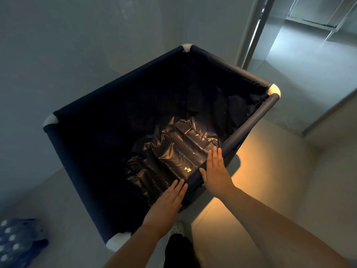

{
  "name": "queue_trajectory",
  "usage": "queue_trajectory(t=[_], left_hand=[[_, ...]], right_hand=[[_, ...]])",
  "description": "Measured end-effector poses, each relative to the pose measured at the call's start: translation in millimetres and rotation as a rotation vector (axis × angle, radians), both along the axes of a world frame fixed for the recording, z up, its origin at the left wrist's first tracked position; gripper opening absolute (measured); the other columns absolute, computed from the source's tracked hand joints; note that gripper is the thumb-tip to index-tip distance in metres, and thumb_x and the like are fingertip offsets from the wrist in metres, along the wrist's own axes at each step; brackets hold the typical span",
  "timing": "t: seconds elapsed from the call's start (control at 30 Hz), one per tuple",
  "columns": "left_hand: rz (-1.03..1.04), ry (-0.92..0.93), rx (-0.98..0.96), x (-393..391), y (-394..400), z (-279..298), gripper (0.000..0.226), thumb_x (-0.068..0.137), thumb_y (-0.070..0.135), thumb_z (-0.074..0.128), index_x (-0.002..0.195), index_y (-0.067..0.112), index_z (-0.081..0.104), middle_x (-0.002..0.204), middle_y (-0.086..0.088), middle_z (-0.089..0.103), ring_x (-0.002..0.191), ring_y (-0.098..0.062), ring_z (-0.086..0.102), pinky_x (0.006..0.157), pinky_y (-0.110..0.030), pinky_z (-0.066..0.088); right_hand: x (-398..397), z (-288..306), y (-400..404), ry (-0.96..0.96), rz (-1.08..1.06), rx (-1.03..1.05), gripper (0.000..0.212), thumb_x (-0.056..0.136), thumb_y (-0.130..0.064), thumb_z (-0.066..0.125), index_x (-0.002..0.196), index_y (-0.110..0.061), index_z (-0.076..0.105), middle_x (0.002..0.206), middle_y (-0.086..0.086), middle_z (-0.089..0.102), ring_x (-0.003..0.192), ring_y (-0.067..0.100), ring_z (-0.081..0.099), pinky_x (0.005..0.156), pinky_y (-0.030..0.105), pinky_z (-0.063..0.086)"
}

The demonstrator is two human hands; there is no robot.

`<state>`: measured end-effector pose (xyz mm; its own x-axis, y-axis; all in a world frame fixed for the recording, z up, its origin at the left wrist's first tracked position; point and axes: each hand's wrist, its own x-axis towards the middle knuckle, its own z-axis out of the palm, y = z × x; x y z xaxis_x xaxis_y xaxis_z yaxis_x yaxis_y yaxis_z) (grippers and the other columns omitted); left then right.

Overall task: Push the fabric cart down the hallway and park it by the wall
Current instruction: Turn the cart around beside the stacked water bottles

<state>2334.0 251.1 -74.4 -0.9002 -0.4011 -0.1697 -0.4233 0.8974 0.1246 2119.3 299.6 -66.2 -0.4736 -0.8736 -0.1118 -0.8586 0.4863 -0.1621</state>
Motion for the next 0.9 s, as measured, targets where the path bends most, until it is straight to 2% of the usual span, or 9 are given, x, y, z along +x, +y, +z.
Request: queue_trajectory(t=[0.1,0.23,0.37,0.43,0.47,0.53,0.57,0.73,0.9], left_hand=[[0.014,-0.015,0.002,-11,-9,0,0.069,0.097,0.026,0.044,0.146,0.011,-0.001,0.155,-0.006,-0.001,0.143,-0.021,-0.005,0.114,-0.039,0.006],[0.002,0.018,0.075,-23,-26,-6,0.067,0.101,0.025,0.034,0.143,0.021,-0.018,0.153,0.005,-0.02,0.138,-0.011,-0.024,0.114,-0.031,-0.004],[-0.021,0.016,0.13,-36,-51,-8,0.067,0.101,0.026,0.032,0.142,0.025,-0.022,0.152,0.008,-0.024,0.138,-0.009,-0.025,0.113,-0.031,-0.006],[-0.041,0.015,0.097,-45,-66,-5,0.071,0.099,0.027,0.041,0.146,0.022,-0.011,0.156,0.003,-0.01,0.142,-0.013,-0.011,0.115,-0.033,0.006],[-0.057,0.01,0.094,-51,-74,-2,0.074,0.094,0.028,0.052,0.147,0.018,0.002,0.157,-0.001,0.007,0.143,-0.015,0.005,0.113,-0.034,0.017],[-0.086,0.021,0.098,-64,-91,4,0.078,0.082,0.03,0.069,0.144,0.012,0.026,0.149,-0.004,0.036,0.136,-0.016,0.032,0.105,-0.032,0.035],[-0.096,0.021,0.102,-70,-100,5,0.078,0.078,0.031,0.073,0.143,0.012,0.032,0.146,-0.004,0.041,0.133,-0.016,0.038,0.103,-0.031,0.038],[-0.152,0.006,0.107,-103,-145,0,0.075,0.088,0.028,0.06,0.148,0.017,0.016,0.152,-0.001,0.03,0.136,-0.015,0.032,0.108,-0.033,0.029],[-0.218,0.025,0.085,-139,-180,3,0.077,0.084,0.025,0.066,0.147,0.015,0.023,0.149,-0.003,0.036,0.134,-0.017,0.038,0.107,-0.034,0.034]], right_hand=[[-9,0,-7,0.001,-0.011,-0.008,0.071,0.099,-0.044,0.025,0.148,0.0,-0.001,0.158,0.02,-0.007,0.145,0.034,-0.012,0.116,0.039,-0.004],[-20,-1,-18,-0.024,-0.039,-0.017,0.07,0.1,-0.043,0.025,0.149,-0.001,-0.004,0.158,0.019,-0.011,0.145,0.033,-0.015,0.116,0.038,-0.006],[-31,-1,-34,-0.028,-0.071,-0.029,0.071,0.1,-0.043,0.024,0.148,-0.001,-0.006,0.157,0.02,-0.013,0.144,0.033,-0.016,0.117,0.039,-0.005],[-39,-1,-45,-0.042,-0.099,-0.034,0.07,0.1,-0.044,0.024,0.148,-0.002,-0.006,0.157,0.019,-0.013,0.144,0.033,-0.016,0.117,0.039,-0.004],[-43,1,-51,-0.052,-0.116,-0.037,0.07,0.1,-0.043,0.025,0.149,-0.002,-0.005,0.157,0.019,-0.013,0.144,0.033,-0.015,0.118,0.039,-0.003],[-52,3,-64,-0.053,-0.145,-0.033,0.07,0.1,-0.043,0.026,0.149,-0.002,-0.003,0.157,0.02,-0.01,0.145,0.034,-0.013,0.118,0.04,-0.001],[-56,4,-71,-0.049,-0.16,-0.032,0.07,0.1,-0.043,0.027,0.149,-0.002,0.001,0.157,0.021,-0.008,0.145,0.035,-0.01,0.119,0.041,0.002],[-89,5,-95,-0.013,-0.136,-0.029,0.06,0.099,-0.042,0.036,0.146,-0.007,0.028,0.157,0.02,0.012,0.145,0.039,0.002,0.117,0.046,0.01],[-140,3,-89,0.056,0.128,-0.009,0.062,0.096,-0.039,0.045,0.148,-0.013,0.024,0.158,0.015,0.015,0.145,0.031,-0.001,0.114,0.04,0.003]])
